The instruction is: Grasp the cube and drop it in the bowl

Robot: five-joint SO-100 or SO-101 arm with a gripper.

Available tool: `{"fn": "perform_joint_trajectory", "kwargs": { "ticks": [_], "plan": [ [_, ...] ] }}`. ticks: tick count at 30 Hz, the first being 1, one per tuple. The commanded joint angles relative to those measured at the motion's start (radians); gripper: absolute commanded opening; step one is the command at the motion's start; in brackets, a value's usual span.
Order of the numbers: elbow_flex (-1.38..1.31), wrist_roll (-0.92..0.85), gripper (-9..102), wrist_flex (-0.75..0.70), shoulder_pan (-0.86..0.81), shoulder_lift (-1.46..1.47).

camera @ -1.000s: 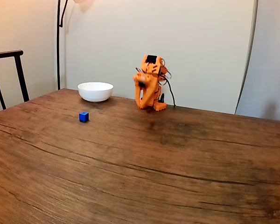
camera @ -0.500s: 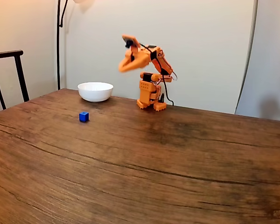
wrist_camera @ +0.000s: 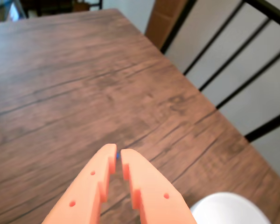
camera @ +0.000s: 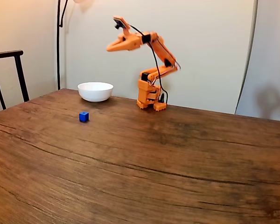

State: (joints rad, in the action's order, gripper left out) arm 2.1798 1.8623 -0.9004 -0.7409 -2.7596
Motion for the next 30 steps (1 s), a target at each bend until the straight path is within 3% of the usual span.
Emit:
{"fn": "perform_joint_trajectory", "kwargs": {
  "ticks": [1,8,21,30],
  "plan": [
    [-0.224,0.041,0,0.009,-0.012,0.233],
    [-0.482,0.044,0,-0.014,-0.006,0.558],
    [-0.842,0.051,0,-0.408,-0.011,0.887],
    [-0.96,0.264,0,-0.535,-0.012,1.077]
  ]
}}
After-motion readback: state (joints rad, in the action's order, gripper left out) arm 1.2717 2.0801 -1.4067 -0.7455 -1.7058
